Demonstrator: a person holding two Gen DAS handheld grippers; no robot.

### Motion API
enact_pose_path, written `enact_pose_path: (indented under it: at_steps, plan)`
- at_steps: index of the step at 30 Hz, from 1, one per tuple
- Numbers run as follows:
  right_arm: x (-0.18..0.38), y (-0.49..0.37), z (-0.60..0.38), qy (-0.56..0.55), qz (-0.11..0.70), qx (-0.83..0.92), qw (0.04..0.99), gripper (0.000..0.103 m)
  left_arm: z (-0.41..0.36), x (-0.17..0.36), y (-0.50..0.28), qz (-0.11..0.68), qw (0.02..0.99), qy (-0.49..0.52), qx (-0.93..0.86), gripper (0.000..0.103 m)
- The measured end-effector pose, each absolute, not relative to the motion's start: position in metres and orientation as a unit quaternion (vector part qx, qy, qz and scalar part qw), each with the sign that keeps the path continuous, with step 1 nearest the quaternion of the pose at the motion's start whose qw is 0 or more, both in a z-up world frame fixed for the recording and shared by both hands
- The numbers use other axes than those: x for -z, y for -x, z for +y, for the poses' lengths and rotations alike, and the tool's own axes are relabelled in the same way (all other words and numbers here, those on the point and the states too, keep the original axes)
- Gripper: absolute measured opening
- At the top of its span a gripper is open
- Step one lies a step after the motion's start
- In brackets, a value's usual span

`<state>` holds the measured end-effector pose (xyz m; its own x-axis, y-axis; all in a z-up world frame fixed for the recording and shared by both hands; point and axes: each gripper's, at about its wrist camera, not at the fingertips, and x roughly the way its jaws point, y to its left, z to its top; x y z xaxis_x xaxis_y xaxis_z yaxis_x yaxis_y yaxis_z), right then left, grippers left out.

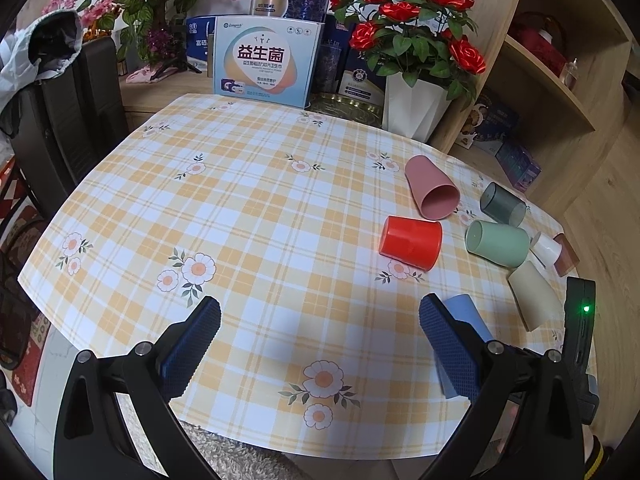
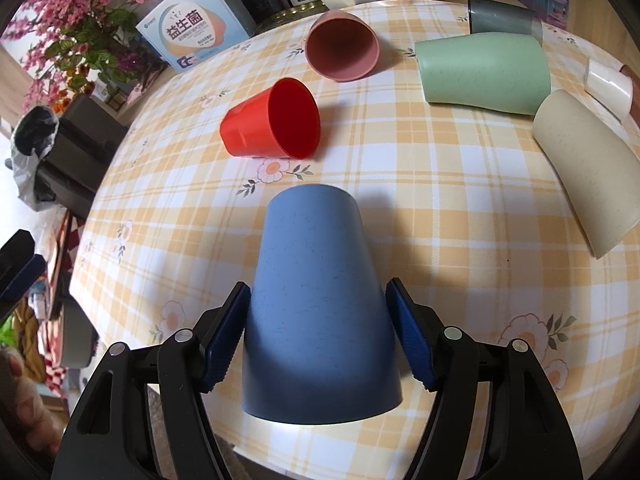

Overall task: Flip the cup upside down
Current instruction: 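Lift the blue cup with the right gripper and carry it toward the left gripper, then set the blue cup down beside the left gripper and open the right gripper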

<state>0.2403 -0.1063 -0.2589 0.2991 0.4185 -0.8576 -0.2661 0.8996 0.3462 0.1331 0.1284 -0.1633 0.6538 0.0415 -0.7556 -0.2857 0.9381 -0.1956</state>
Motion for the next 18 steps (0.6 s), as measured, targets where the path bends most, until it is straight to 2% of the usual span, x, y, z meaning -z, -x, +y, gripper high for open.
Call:
enact_pose_path:
  at_steps: [3,4,5,18]
  plan:
    - [0.251,-0.239,-0.108,-0.075,0.539,-0.22,0.809,0.076,0.126,0.161,-0.134,0.404,0.898,0.15,-0.089,0.097]
    - [0.249,-0.239,-0.11,-0.077,0.535,-0.222,0.812,0.086,0.125,0.16,-0.134,0.404,0.898,0.151,-0.087,0.097]
    - [0.246,-0.238,-0.111,-0.08,0.53,-0.225,0.814,0.088,0.126,0.16,-0.133,0.405,0.898,0.152,-0.086,0.097]
    - [0.2,-0.228,-0.158,-0.104,0.446,-0.23,0.859,0.088,0.109,0.16,-0.142,0.418,0.892,0.158,-0.06,0.097]
